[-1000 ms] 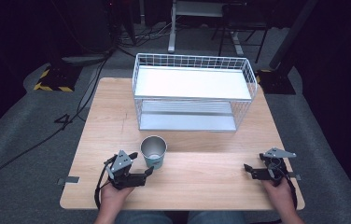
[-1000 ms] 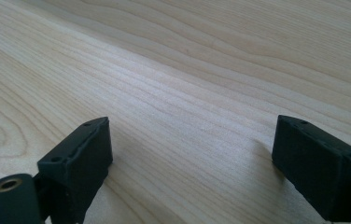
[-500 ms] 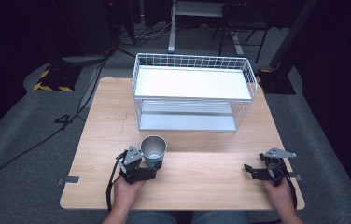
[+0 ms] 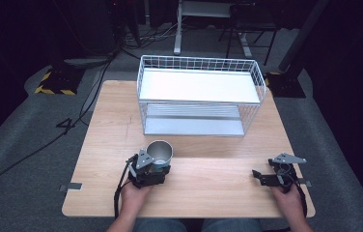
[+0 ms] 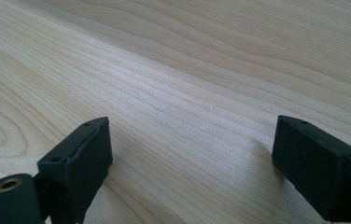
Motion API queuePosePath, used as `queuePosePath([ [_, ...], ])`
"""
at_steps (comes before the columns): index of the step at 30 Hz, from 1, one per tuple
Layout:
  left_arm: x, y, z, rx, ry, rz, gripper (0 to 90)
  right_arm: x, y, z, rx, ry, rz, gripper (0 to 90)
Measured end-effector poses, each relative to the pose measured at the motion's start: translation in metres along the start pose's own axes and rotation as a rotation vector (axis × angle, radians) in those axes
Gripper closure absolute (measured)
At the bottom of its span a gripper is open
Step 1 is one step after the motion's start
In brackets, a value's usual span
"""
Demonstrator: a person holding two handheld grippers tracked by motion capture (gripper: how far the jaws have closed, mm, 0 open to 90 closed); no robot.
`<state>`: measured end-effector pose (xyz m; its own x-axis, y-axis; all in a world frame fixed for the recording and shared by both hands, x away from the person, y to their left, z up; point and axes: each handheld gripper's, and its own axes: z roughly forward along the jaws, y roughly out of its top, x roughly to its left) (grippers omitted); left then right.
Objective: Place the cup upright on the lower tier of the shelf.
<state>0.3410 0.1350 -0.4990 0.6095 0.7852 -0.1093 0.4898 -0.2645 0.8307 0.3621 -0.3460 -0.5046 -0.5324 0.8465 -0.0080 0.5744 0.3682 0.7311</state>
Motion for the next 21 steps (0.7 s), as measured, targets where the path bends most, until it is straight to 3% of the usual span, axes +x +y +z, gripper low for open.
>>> queuePosePath([
  [17, 0.0008, 0.0003, -0.0005, 0.004, -0.001, 0.007, 22.5, 0.0008, -0.0004, -0.0006, -0.01, -0.003, 0.001, 16.0],
  [21, 0.002, 0.0028, -0.0035, -0.002, 0.0, -0.022, 22.5, 0.0007, -0.0002, -0.0004, -0.009, -0.003, 0.004, 16.0],
])
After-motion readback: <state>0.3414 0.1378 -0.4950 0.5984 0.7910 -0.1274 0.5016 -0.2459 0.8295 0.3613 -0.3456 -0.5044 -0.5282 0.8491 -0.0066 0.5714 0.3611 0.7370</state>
